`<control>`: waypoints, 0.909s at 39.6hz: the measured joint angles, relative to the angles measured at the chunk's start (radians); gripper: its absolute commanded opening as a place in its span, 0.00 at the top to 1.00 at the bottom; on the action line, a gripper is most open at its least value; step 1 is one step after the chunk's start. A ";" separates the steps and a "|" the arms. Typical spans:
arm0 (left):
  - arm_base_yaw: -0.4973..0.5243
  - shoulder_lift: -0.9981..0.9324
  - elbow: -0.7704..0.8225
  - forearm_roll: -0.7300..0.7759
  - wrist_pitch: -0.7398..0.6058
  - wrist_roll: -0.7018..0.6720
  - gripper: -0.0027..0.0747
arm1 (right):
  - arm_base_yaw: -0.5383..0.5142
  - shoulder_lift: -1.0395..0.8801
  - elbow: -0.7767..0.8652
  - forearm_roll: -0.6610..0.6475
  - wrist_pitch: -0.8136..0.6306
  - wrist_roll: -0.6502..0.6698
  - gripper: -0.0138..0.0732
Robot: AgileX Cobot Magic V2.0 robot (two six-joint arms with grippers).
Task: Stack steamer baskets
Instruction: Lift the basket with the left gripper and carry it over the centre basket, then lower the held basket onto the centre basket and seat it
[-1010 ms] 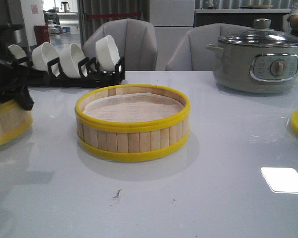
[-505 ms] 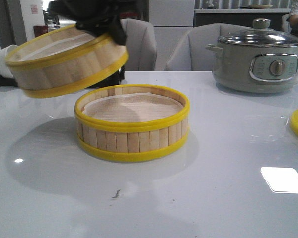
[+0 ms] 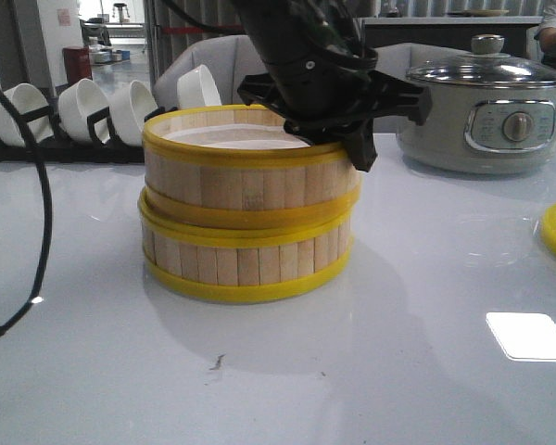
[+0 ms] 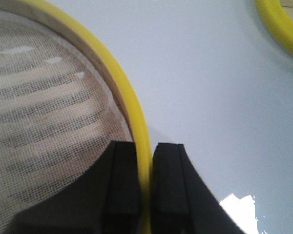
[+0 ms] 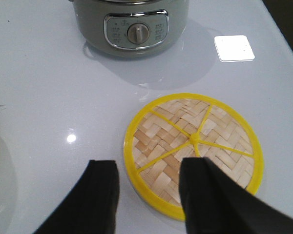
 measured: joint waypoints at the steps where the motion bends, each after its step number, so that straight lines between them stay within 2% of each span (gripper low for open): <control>1: -0.003 0.002 0.000 0.000 0.000 0.000 0.85 | 0.000 0.000 0.000 0.000 0.000 0.000 0.38; 36: -0.008 0.014 0.000 0.005 0.012 0.000 0.85 | 0.000 0.000 0.000 0.002 0.001 0.000 0.38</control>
